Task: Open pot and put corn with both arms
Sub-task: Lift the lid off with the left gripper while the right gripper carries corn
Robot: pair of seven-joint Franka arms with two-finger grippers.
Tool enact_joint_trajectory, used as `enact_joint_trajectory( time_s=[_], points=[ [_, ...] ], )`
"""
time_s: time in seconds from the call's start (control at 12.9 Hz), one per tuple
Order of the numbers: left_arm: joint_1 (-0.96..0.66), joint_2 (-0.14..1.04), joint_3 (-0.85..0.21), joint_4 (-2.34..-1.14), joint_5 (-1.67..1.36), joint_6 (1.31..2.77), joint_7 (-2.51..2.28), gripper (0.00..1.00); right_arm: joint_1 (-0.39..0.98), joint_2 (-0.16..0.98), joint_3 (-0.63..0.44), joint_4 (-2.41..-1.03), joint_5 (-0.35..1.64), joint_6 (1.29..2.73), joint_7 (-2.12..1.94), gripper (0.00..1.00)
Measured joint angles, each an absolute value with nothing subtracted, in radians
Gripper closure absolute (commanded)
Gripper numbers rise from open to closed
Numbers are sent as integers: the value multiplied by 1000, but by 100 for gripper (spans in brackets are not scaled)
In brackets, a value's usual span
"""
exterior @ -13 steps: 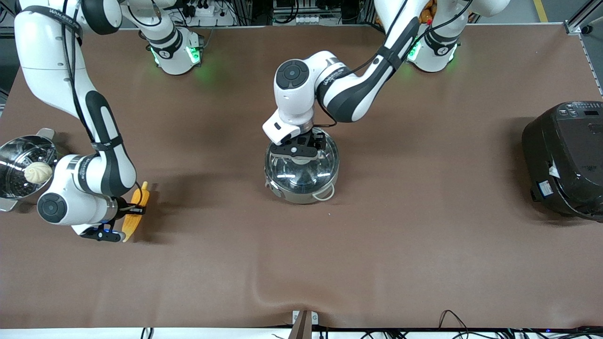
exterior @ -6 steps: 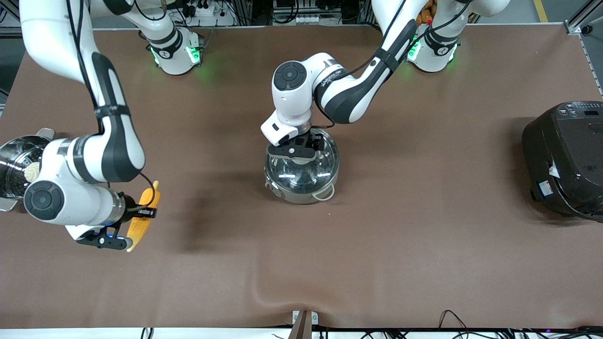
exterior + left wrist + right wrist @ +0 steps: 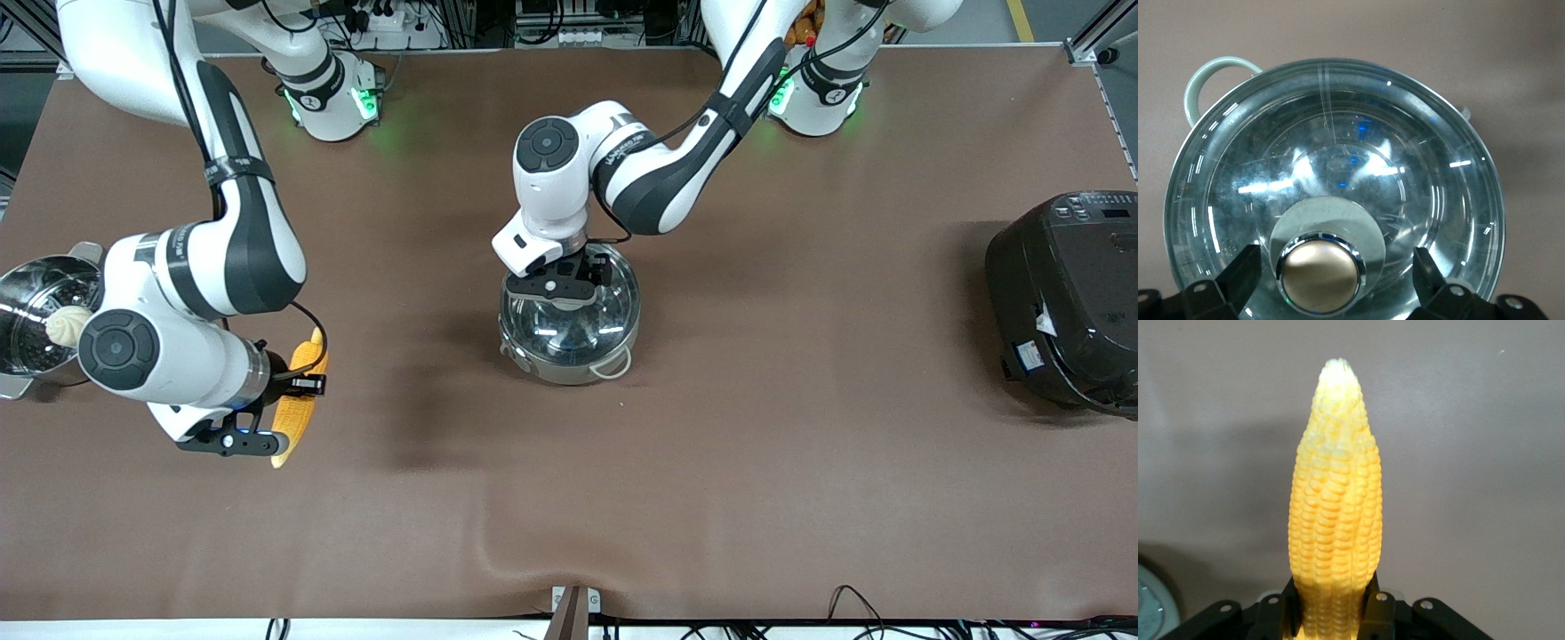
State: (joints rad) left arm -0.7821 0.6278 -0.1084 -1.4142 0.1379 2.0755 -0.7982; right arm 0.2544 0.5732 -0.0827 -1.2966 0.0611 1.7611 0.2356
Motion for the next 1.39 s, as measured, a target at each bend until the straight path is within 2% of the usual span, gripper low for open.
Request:
enact_joint_trajectory(
  time_s=[0.08, 1.0, 1.39],
  points=[
    [-782, 628, -108, -1414, 138, 2075, -799, 99, 259, 565, -83, -1294, 67, 1761, 236, 100],
    [-779, 618, -103, -1405, 140, 2066, -866, 100, 313, 546, -83, -1294, 87, 1759, 255, 100],
    [-739, 561, -96, -1388, 140, 2046, -869, 100, 364, 546, -82, -1284, 87, 1767, 315, 100]
  ],
)
